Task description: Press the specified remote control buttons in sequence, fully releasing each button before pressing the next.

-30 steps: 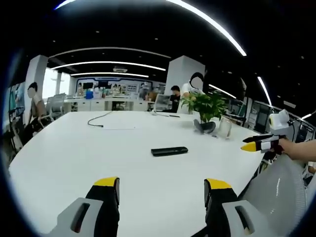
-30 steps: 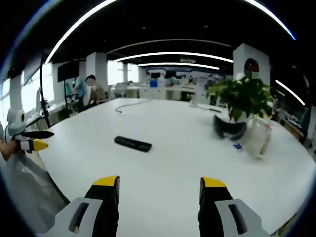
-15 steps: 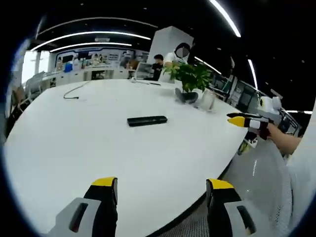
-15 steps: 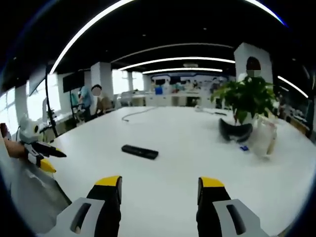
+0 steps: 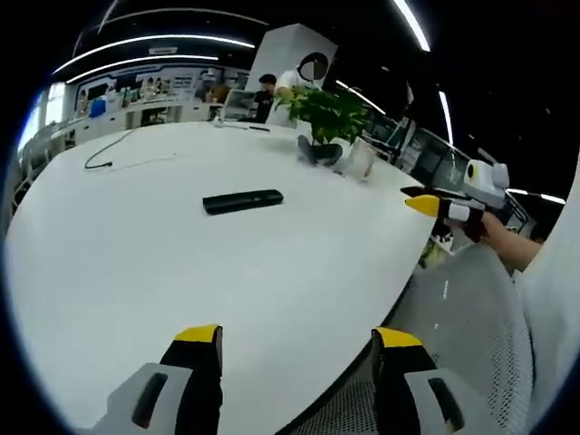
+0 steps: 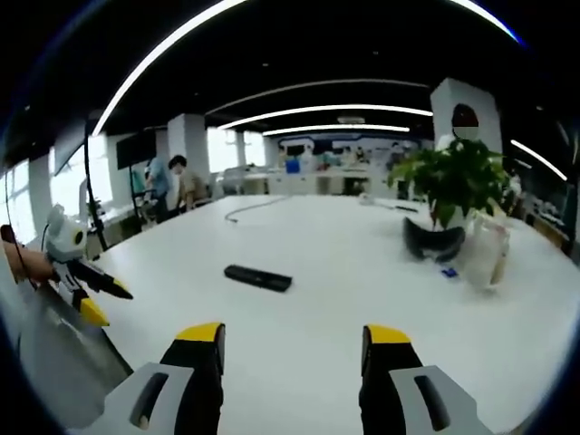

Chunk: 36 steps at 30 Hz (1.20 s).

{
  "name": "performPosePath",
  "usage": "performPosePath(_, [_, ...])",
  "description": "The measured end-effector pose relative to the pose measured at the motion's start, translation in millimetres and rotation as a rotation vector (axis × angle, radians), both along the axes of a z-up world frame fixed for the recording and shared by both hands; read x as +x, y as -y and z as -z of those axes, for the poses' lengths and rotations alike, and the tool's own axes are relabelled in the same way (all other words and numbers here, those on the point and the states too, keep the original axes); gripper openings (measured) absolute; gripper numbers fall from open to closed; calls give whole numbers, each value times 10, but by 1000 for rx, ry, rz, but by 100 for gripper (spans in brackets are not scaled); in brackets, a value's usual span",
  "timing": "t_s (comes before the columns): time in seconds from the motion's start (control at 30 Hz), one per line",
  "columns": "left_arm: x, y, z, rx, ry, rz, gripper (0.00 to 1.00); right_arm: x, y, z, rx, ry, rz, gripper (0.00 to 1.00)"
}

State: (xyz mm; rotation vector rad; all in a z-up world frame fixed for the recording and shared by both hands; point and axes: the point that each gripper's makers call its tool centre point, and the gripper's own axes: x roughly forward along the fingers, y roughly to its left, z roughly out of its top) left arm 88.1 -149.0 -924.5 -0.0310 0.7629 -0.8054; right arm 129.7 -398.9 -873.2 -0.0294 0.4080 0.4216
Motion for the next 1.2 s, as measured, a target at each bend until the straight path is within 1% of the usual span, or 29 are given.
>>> performPosePath(0.07, [58,-16,-15,-18,0,-15,67,-2,-12,5,-8,-1,-3,59])
performPosePath(0.17, [117,-5,-47,-65,-8,-39,66,-1,-7,4,-9,-1,3,59])
performPosePath(0.27, [158,-14,-34,-78,-19,-50,65,3,2,-3,-6,3,11,59])
performPosePath(0.33, [182,-12,-13,-71,-20,-47,65,3,10,-2,-4,3,14,58])
performPosePath(0.5, [231,29,23,-43,-24,-3,65,2,13,-16,-2,8,20,58])
performPosePath(0.63, [319,62,32,-18,-11,24,65,0,18,-15,-1,8,22,58])
performPosePath(0.83, [427,128,46,-3,-3,55,65,-5,33,-14,-1,8,33,58])
performPosePath(1.2, [662,199,153,51,8,121,64,-19,41,8,-16,-5,32,58])
